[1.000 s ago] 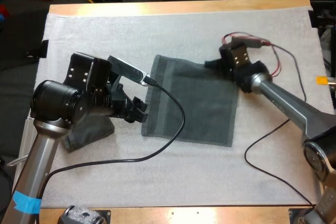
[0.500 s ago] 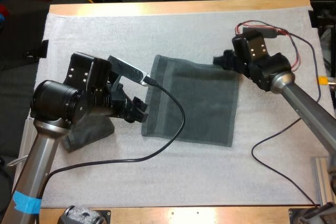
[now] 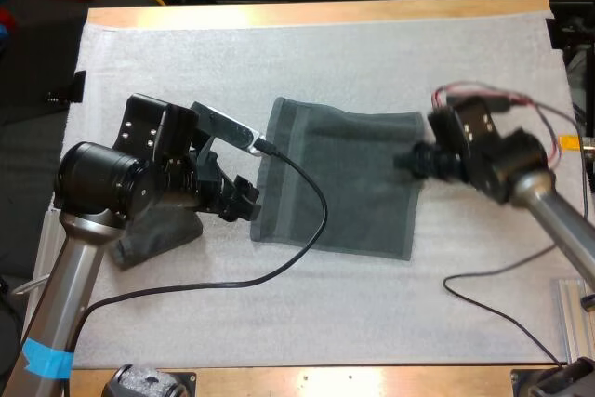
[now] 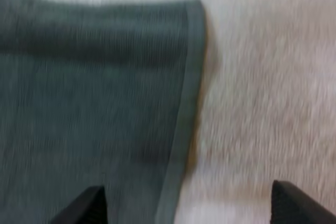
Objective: Pick towel from pile, fold and stack
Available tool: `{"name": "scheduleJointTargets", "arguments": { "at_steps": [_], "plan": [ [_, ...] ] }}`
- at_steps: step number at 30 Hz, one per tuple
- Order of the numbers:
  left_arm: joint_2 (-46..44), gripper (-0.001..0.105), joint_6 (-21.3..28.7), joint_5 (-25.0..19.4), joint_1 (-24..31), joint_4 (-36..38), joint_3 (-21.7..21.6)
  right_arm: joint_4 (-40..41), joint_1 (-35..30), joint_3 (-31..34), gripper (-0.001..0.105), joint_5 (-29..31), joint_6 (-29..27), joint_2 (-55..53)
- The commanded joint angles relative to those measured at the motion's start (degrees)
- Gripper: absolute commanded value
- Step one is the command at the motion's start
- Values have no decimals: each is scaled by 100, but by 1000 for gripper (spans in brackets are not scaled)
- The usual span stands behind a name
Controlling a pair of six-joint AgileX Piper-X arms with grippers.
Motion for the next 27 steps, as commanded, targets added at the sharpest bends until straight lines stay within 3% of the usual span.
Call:
{"name": "scheduleJointTargets", "arguments": {
  "at_steps": [1,6,11,16,27],
  "plan": [
    [-40,64,-11,-50,-29,128,-1,91,100,180,62,-28,78,-221],
    [-362,64,-11,-50,-29,142,328,91,313,831,62,-28,328,-829],
    [-1138,64,-63,-50,-29,-49,997,91,321,1267,62,-219,658,-1368],
    [-2072,64,-448,-24,-29,-442,1684,91,321,1620,62,-712,1206,-1874],
    [-2972,71,-743,38,-29,-603,2216,-355,321,2689,62,-1396,2236,-2478]
  ]
}}
